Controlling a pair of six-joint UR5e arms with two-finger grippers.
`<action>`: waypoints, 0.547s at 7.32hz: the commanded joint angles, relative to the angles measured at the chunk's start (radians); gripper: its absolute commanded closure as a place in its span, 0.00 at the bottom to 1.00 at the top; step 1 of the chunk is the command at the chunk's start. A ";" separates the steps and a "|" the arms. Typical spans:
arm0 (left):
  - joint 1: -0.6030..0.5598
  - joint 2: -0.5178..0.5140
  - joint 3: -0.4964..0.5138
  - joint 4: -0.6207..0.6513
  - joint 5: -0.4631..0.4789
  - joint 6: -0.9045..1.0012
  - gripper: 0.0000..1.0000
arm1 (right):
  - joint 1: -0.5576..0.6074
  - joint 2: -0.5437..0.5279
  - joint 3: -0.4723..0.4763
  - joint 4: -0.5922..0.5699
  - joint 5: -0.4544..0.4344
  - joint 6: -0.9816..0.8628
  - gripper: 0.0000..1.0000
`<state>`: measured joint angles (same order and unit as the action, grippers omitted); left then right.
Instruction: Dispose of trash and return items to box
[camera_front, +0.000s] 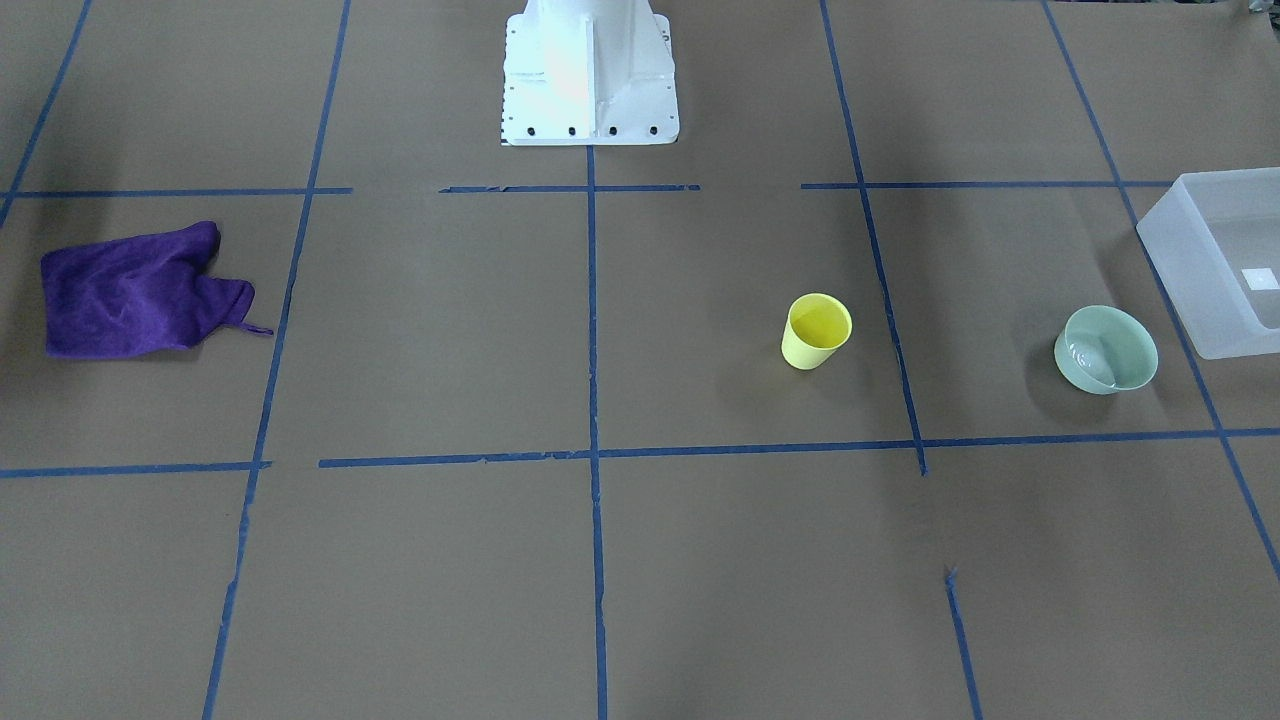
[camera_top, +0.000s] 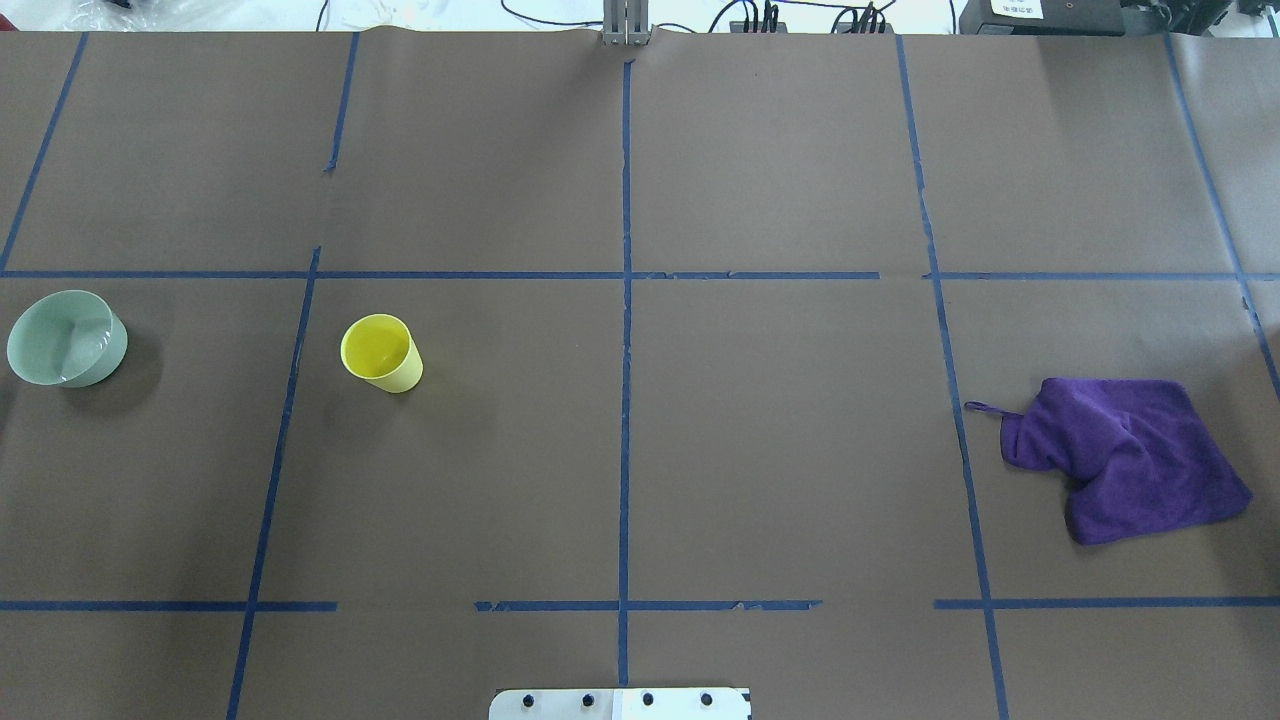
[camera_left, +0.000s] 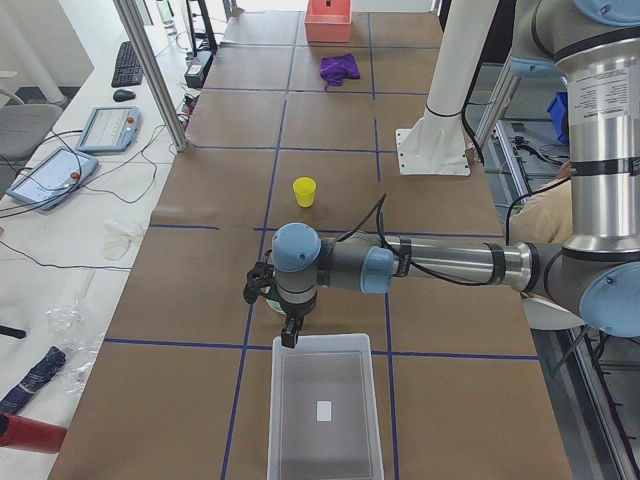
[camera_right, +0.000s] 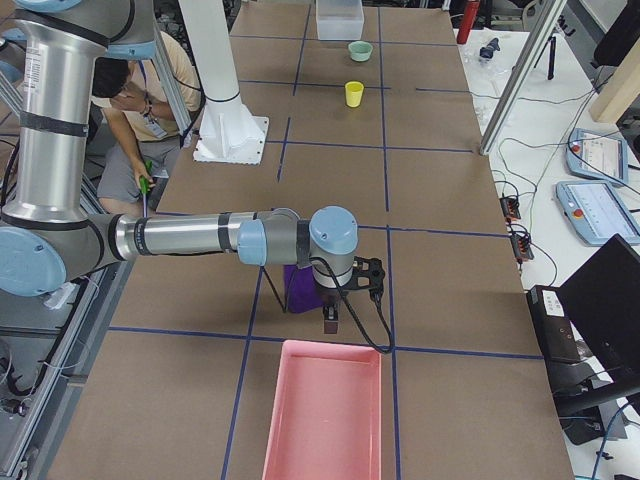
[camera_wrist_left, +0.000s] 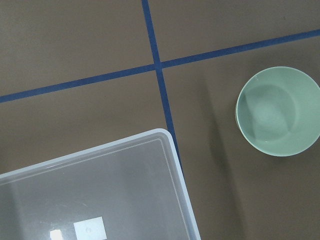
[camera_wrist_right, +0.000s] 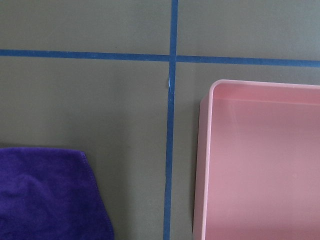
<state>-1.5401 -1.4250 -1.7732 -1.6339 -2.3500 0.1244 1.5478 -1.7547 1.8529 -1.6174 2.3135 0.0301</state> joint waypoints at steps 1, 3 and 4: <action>0.002 -0.027 0.012 -0.015 0.008 -0.003 0.00 | 0.000 0.000 -0.001 0.023 0.000 0.001 0.00; 0.006 -0.050 0.009 -0.024 0.009 -0.005 0.00 | -0.043 0.009 0.012 0.021 0.003 0.004 0.00; 0.029 -0.072 0.006 -0.067 0.009 -0.006 0.00 | -0.076 0.041 0.019 0.017 0.004 0.007 0.00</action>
<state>-1.5297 -1.4735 -1.7657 -1.6652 -2.3417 0.1197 1.5095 -1.7407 1.8625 -1.5975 2.3160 0.0334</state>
